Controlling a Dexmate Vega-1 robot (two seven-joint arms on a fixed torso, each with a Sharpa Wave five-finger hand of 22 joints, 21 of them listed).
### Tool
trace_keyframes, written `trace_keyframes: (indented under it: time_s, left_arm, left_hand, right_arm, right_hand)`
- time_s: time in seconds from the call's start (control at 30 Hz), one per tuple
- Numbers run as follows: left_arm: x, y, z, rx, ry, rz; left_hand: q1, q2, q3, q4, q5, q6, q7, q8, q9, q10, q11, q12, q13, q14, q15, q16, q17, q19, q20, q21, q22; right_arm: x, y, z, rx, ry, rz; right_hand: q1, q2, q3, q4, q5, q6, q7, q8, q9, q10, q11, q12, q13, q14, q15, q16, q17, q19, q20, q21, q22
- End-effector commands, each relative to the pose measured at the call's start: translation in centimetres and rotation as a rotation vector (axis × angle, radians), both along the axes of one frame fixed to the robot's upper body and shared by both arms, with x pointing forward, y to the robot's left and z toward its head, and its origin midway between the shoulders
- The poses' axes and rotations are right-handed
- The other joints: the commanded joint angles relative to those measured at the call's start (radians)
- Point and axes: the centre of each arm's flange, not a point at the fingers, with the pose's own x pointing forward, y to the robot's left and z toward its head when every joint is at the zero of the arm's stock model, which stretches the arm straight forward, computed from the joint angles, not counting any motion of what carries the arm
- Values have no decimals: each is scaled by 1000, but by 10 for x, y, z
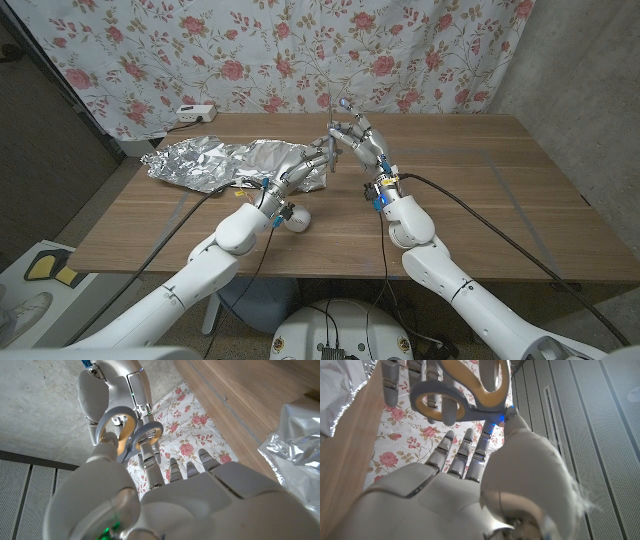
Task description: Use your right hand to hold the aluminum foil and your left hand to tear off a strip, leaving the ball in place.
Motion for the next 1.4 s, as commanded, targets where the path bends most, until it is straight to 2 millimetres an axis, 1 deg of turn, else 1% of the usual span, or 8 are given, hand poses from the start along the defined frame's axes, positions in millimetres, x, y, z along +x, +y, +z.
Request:
trace_keyframes:
  time_s: [0.03, 0.37, 0.47, 0.5, 0.8, 1.0, 1.4]
  left_arm:
    - [0, -7, 0, -22, 6, -6]
    - [0, -10, -1, 9, 21, 2]
    - [0, -12, -2, 20, 21, 5]
    - [0, -12, -2, 20, 21, 3]
    - [1, -15, -4, 21, 24, -22]
    - [1, -19, -4, 30, 18, -36]
    - [-1, -26, -6, 22, 19, -38]
  left_hand:
    - [0, -3, -5, 3, -1, 12, 0, 6, 2, 6, -2, 4, 1, 4, 2, 8, 1, 5, 0, 6, 4]
    - [-8, -9, -16, 5, -3, -8, 5, -9, 1, -5, -2, -2, 1, -2, 6, 2, 1, -1, 0, 2, 4]
    - [-15, -18, -24, 7, -4, -22, 5, -18, 1, -7, -4, -4, 1, -8, 7, -1, 2, -5, 0, -1, 4]
    - [-23, -26, -32, 9, -5, -26, 6, -22, 0, -16, -3, -8, 1, -10, 7, -2, 2, -7, 2, -2, 4]
    - [-33, -36, -41, 11, -5, -23, 6, -24, 0, -18, -5, -9, 1, -14, 9, -4, 3, -9, 2, -3, 5]
    - [-33, -35, -42, 11, -4, -21, 8, -25, 0, -19, 0, -10, 1, -16, 12, -5, 3, -11, 6, -4, 5]
    - [-22, -23, -37, 8, -3, -21, 14, -29, 0, -17, 0, -11, 1, -16, 11, -5, 2, -14, 8, -5, 5]
  right_arm:
    - [-1, 1, -8, 12, 13, 11]
    - [-5, 3, -8, 34, 5, 18]
    - [-5, 3, -8, 50, 9, 20]
    - [-5, 4, -8, 56, 11, 17]
    - [-6, 6, -10, 89, 18, 23]
    - [-6, 6, -13, 101, 26, 24]
    - [-8, 7, -19, 99, 32, 11]
  right_hand:
    - [12, 9, 2, -3, 6, 7, 0, 3, 5, 146, -145, 3, 1, -6, -183, 0, 4, -3, 3, -3, 1]
    - [13, 9, 2, -3, 6, 7, 0, 2, 5, 146, -145, 5, 0, -5, -183, 0, 5, -6, 3, -2, 1]
    - [14, 9, 1, -3, 6, 13, -4, 4, 5, 146, -145, 5, -1, -5, -184, 0, 6, -7, 2, -2, 1]
    - [15, 9, 1, -4, 6, 17, -6, 6, 5, 147, -145, 6, -1, -5, -184, 0, 6, -8, 3, -2, 1]
    - [20, 7, 1, -6, 5, 29, -10, 8, 4, 147, -145, 8, -3, -8, -186, -2, 6, -10, 2, -1, 1]
    - [21, 6, 1, -6, 4, 34, -13, 9, 4, 148, -145, 9, -5, -9, -186, -4, 6, -11, 2, -1, 1]
    - [23, 6, 1, -6, 4, 38, -15, 9, 4, 148, -145, 10, -7, -8, -186, -4, 8, -13, 1, -1, 1]
